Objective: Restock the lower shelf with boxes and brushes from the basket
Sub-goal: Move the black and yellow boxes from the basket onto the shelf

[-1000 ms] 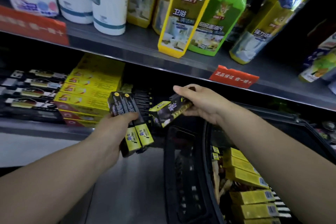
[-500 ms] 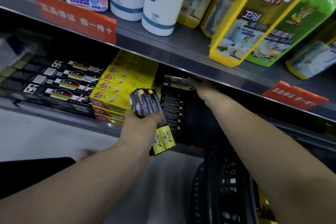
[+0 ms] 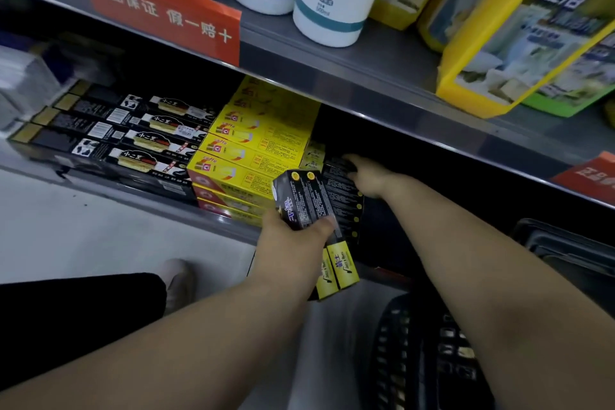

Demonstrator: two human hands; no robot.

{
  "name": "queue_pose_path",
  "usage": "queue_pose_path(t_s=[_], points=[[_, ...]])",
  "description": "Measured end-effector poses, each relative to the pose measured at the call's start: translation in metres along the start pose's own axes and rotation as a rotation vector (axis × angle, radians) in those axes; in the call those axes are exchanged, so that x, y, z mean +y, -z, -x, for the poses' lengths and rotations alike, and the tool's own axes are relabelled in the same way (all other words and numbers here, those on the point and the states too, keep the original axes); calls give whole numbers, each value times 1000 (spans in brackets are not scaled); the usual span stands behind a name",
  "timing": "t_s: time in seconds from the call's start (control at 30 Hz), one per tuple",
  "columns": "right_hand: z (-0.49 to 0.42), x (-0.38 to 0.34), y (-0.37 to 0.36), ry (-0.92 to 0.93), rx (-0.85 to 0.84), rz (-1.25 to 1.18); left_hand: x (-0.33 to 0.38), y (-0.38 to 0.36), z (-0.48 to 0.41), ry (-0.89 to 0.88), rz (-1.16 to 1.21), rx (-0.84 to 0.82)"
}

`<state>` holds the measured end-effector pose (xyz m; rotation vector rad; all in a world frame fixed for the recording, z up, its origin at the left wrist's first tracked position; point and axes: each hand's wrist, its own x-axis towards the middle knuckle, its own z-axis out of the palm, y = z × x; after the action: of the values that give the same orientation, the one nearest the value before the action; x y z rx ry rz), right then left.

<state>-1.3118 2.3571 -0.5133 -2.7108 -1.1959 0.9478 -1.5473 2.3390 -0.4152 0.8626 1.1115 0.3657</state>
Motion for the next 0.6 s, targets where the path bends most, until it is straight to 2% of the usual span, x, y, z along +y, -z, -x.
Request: queue_pose_path(t_s=[0.07, 0.13, 0.23, 0.3, 0.33, 0.47, 0.53, 0.6], points=[[11, -9, 9, 16, 0, 122, 2, -1, -1, -11, -13, 1], [34, -26, 26, 130, -54, 93, 4, -1, -2, -28, -9, 1], [84, -47, 56, 377, -349, -305, 4, -2, -2, -22, 1, -8], [115, -52, 64, 413, -557, -593, 5, -2, -2, -25, 12, -45], [125, -52, 64, 398, -601, -698, 6, -2, 0, -30, 15, -75], [137, -46, 62, 328, -534, -868, 8, -7, 4, -32, 30, -140], [131, -39, 64, 283, -484, -833, 7, -9, 4, -24, 33, -100], [117, -27, 64, 179, -344, -769, 7, -9, 3, -20, 17, -59]])
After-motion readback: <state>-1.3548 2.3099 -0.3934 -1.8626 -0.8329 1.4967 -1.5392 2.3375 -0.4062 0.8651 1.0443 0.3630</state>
